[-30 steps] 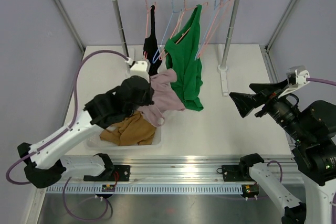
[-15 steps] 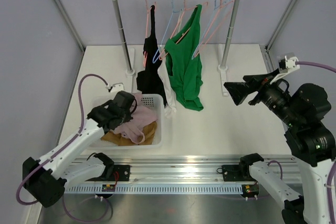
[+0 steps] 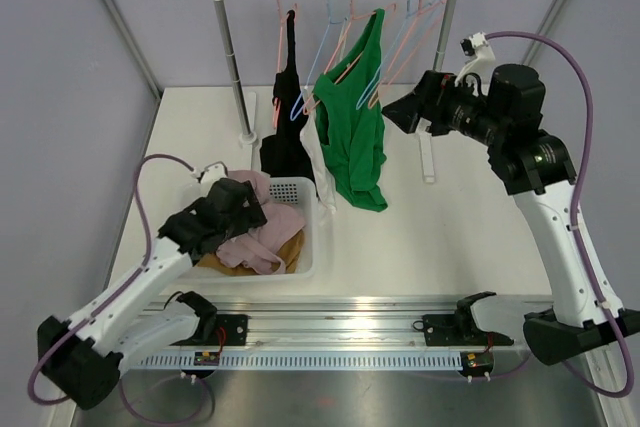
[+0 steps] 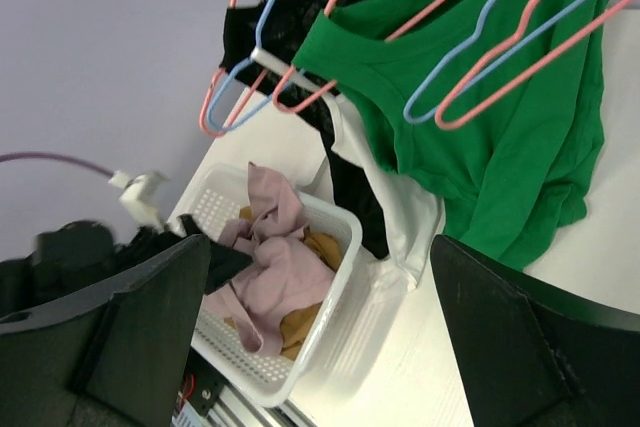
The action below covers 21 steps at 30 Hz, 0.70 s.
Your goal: Remove the tank top from the hanger
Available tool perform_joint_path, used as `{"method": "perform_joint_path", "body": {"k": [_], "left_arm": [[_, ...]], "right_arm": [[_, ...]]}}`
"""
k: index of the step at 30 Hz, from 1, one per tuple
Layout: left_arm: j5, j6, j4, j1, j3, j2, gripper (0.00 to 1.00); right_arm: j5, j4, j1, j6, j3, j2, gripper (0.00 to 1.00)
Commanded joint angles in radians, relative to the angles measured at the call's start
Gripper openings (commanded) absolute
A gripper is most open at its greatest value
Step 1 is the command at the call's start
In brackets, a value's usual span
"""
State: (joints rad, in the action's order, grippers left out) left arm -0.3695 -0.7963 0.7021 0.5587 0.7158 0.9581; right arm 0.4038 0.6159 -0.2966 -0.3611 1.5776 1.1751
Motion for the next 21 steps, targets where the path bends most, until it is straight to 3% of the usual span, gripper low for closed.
{"method": "perform_joint_path", "body": {"k": [1,2,8,10,11,14,18,21], "left_arm": [[-0.037,-0.015,0.07,0.004,0.152,-0.125,0.92],[-0.043,-0.003,0.097,0.004,0.181,-0.177,0.99],[-0.057,0.107,0.247,0.007,0.376,-0.297,0.99],[0.01,0.164,0.249,0.007,0.416,-0.315,0.99],[0.042,0.228,0.246,0.007,0.43,-0.321,0.99],[0.112,0.333,0.29,0.007,0.49,-0.328,0.99],[-0.035,0.364,0.346,0.007,0.482,-0.38,0.99],[-0.055,0.388,0.326,0.007,0.424,-0.456,0.99]], "right_arm": [[-0.086,-0.064,-0.035,-0.047,0.146,0.056,0.99],[-0.12,-0.053,-0.056,-0.048,0.174,0.111,0.99],[-0.353,-0.047,-0.139,-0.055,0.373,0.332,1.0],[-0.397,-0.053,-0.167,-0.055,0.45,0.388,0.93],[-0.422,-0.051,-0.174,-0.052,0.481,0.453,0.83],[-0.5,0.007,-0.199,-0.023,0.649,0.603,0.74],[-0.556,0.1,-0.214,0.008,0.939,0.783,0.67],[-0.572,0.123,-0.22,0.016,1.036,0.873,0.65]]}}
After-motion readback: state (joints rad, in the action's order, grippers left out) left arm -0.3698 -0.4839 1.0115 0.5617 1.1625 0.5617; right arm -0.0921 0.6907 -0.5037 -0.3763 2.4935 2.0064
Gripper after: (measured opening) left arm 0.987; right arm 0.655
